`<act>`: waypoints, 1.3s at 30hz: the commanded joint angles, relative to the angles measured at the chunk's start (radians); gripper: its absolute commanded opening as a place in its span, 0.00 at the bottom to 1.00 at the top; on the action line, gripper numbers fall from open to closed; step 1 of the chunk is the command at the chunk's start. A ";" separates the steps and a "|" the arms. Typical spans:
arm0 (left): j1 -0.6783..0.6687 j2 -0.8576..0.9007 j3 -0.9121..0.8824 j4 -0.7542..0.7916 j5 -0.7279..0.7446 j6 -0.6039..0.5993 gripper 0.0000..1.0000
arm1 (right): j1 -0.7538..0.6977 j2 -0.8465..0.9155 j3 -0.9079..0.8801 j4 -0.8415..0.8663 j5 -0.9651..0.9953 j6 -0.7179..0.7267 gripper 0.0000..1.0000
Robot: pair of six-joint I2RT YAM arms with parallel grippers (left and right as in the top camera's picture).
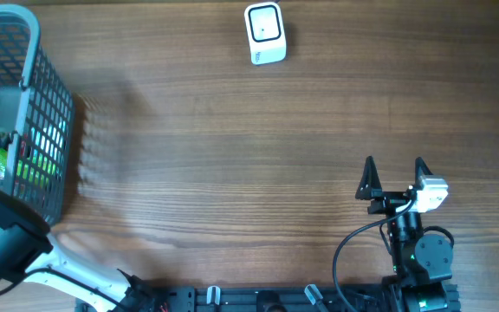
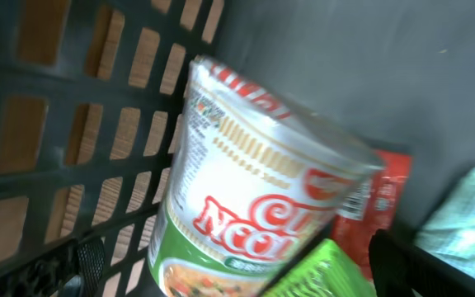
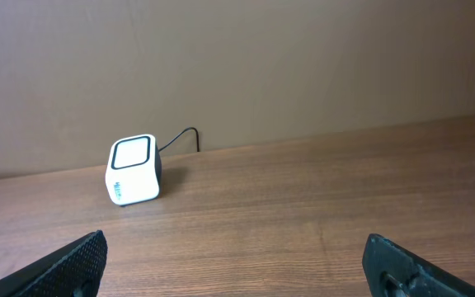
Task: Scan the item barcode
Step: 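Reach left gripper into basket and grasp the Nissin cup noodles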
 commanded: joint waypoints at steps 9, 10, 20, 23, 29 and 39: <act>0.048 0.121 0.006 0.031 0.166 0.148 1.00 | -0.004 -0.005 -0.001 0.005 0.005 0.002 1.00; 0.048 0.137 0.006 0.031 0.166 0.148 1.00 | -0.004 -0.005 -0.001 0.005 0.005 0.002 1.00; 0.048 0.143 0.008 0.078 0.173 0.146 0.78 | -0.004 -0.005 -0.001 0.005 0.005 0.002 1.00; 0.047 0.069 0.008 0.143 0.173 0.063 0.78 | -0.004 -0.005 -0.001 0.005 0.005 0.002 1.00; 0.019 -0.094 0.008 0.216 0.174 0.042 0.81 | -0.004 -0.005 -0.001 0.005 0.005 0.002 1.00; -0.166 -0.435 0.008 0.236 0.180 0.041 0.81 | -0.004 -0.005 -0.001 0.005 0.005 0.002 1.00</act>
